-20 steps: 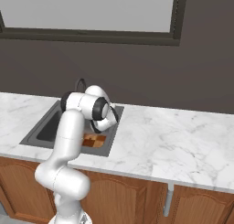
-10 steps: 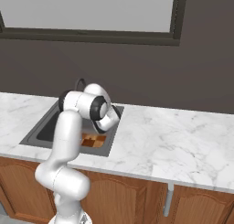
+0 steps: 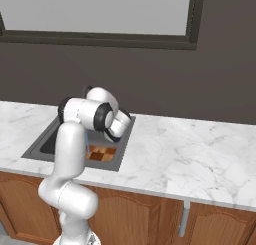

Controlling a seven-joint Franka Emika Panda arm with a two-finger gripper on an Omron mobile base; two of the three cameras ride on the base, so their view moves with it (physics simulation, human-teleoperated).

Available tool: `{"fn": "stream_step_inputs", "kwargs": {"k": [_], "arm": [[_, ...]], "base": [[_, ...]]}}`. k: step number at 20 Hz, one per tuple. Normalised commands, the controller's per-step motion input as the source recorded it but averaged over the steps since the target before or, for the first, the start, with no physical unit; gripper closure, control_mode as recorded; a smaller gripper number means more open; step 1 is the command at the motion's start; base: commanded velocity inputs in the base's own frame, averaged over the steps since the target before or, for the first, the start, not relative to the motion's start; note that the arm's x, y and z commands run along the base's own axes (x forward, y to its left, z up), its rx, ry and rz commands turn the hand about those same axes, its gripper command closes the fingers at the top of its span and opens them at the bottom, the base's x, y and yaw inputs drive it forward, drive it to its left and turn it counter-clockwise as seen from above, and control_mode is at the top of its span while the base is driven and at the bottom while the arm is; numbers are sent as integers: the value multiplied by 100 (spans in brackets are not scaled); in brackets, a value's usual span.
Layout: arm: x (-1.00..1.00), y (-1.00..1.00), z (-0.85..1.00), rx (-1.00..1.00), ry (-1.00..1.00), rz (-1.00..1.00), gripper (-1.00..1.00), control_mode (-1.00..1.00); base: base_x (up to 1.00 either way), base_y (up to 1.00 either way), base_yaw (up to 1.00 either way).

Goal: Turn on the sink faucet with hot water and rinse the cutting board for ten seconds, then turn off the faucet. Push the cutting board to reach the water if necessary.

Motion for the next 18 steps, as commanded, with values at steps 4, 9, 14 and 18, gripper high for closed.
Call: {"fn": "stream_step_inputs", "kwargs": {"k": [4, 9, 14, 18], "arm": [[-19, -17, 40, 1, 14, 0, -100, -100], [-7, -40, 51, 6, 6, 1, -100, -100], [0, -37, 55, 10, 12, 1, -100, -100], [0, -6, 33, 3, 26, 4, -100, -100]], "base": [[0, 0, 0], [0, 0, 0], [0, 0, 0], [0, 0, 0]]}}
